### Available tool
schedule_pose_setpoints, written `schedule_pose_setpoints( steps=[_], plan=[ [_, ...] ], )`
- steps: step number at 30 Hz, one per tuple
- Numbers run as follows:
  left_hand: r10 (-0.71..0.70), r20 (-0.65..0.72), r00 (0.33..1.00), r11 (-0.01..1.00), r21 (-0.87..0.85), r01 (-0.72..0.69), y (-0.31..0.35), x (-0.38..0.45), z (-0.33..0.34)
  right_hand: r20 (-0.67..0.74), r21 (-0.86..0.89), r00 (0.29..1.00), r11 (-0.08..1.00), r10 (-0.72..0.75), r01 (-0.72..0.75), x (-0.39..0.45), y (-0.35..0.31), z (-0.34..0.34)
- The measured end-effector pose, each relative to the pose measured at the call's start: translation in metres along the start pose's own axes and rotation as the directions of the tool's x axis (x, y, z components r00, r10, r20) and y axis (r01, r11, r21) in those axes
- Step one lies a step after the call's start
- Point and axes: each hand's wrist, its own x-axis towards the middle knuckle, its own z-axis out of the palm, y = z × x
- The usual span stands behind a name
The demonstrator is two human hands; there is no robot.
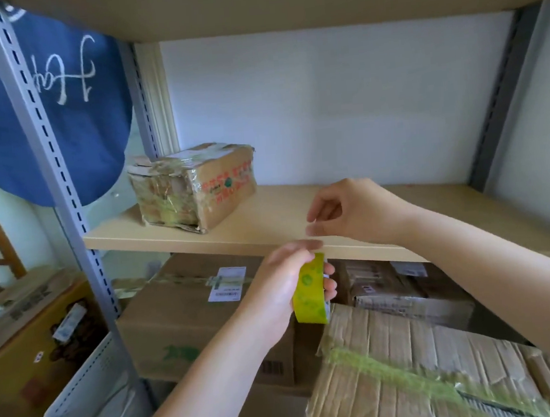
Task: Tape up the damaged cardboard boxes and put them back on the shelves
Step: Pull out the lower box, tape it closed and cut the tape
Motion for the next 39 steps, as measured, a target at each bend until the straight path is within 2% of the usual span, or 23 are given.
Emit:
schedule_pose_setpoints(
  steps=[5, 10, 17, 20, 23, 26, 27, 29, 30, 31, 32, 33, 34, 35, 36, 37, 38, 39],
  plan=[
    [-0.052, -0.05, 0.997, 0.999, -0.013, 0.052, 0.005, 0.004, -0.014, -0.024, 0.0, 0.998, 0.998, -0.055, 0.055, 0.017, -0.004, 0.023],
    [-0.112, -0.133, 0.985, 0.984, 0.125, 0.128, 0.007, 0.014, -0.031, -0.035, -0.086, 0.999, 0.996, -0.034, 0.031, 0.032, -0.001, 0.039],
    [-0.178, -0.215, 0.96, 0.97, 0.128, 0.208, 0.007, 0.031, -0.027, -0.03, -0.186, 0.999, 0.983, -0.011, 0.005, 0.046, 0.001, 0.056],
    [-0.195, -0.209, 0.958, 0.971, 0.099, 0.219, 0.005, 0.038, -0.029, 0.002, -0.28, 1.0, 0.96, 0.017, -0.016, 0.048, 0.001, 0.061],
    [-0.213, -0.189, 0.959, 0.968, 0.088, 0.233, -0.001, 0.041, -0.032, -0.064, -0.445, 0.996, 0.891, 0.064, -0.086, 0.054, 0.008, 0.06],
    [-0.193, -0.18, 0.965, 0.97, 0.112, 0.215, -0.006, 0.04, -0.033, 0.019, -0.227, 0.981, 0.957, 0.193, -0.184, 0.057, 0.016, 0.066],
    [-0.185, -0.188, 0.965, 0.972, 0.107, 0.207, -0.006, 0.04, -0.033, 0.041, -0.213, 0.974, 0.954, 0.225, -0.212, 0.055, 0.019, 0.073],
    [-0.142, -0.29, 0.946, 0.956, 0.208, 0.207, -0.009, 0.038, -0.033, -0.067, -0.202, 0.966, 0.944, 0.251, -0.259, 0.048, 0.025, 0.08],
    [-0.078, -0.381, 0.921, 0.896, 0.379, 0.232, -0.012, 0.034, -0.033, -0.158, -0.19, 0.958, 0.945, 0.239, -0.267, 0.043, 0.026, 0.077],
    [0.046, -0.461, 0.886, 0.789, 0.561, 0.251, -0.017, 0.026, -0.033, -0.239, -0.185, 0.949, 0.949, 0.207, -0.254, 0.035, 0.028, 0.072],
    [0.249, -0.485, 0.839, 0.686, 0.699, 0.2, -0.024, 0.014, -0.034, -0.306, -0.179, 0.941, 0.962, 0.146, -0.208, 0.024, 0.029, 0.065],
    [0.477, -0.419, 0.772, 0.59, 0.804, 0.071, -0.032, -0.002, -0.033, -0.355, -0.17, 0.932, 0.975, 0.078, -0.146, 0.007, 0.031, 0.055],
    [0.646, -0.292, 0.706, 0.49, 0.867, -0.09, -0.04, -0.017, -0.031, -0.379, -0.161, 0.925, 0.984, 0.011, -0.078, -0.014, 0.034, 0.045],
    [0.704, -0.159, 0.692, 0.411, 0.886, -0.215, -0.047, -0.029, -0.029, -0.371, -0.18, 0.928, 0.983, -0.041, -0.029, -0.042, 0.039, 0.036],
    [0.679, -0.028, 0.734, 0.359, 0.884, -0.299, -0.054, -0.036, -0.027, -0.327, -0.223, 0.943, 0.975, -0.066, -0.009, -0.074, 0.044, 0.029],
    [0.586, 0.085, 0.806, 0.335, 0.88, -0.336, -0.062, -0.038, -0.024, -0.251, -0.286, 0.966, 0.958, -0.052, -0.023, -0.109, 0.053, 0.025],
    [0.427, 0.173, 0.887, 0.303, 0.897, -0.321, -0.068, -0.037, -0.021, -0.152, -0.363, 0.988, 0.93, 0.006, -0.062, -0.143, 0.064, 0.023],
    [0.229, 0.224, 0.947, 0.259, 0.924, -0.281, -0.073, -0.033, -0.015, -0.043, -0.438, 0.991, 0.889, 0.129, -0.135, -0.175, 0.076, 0.022]
  ],
)
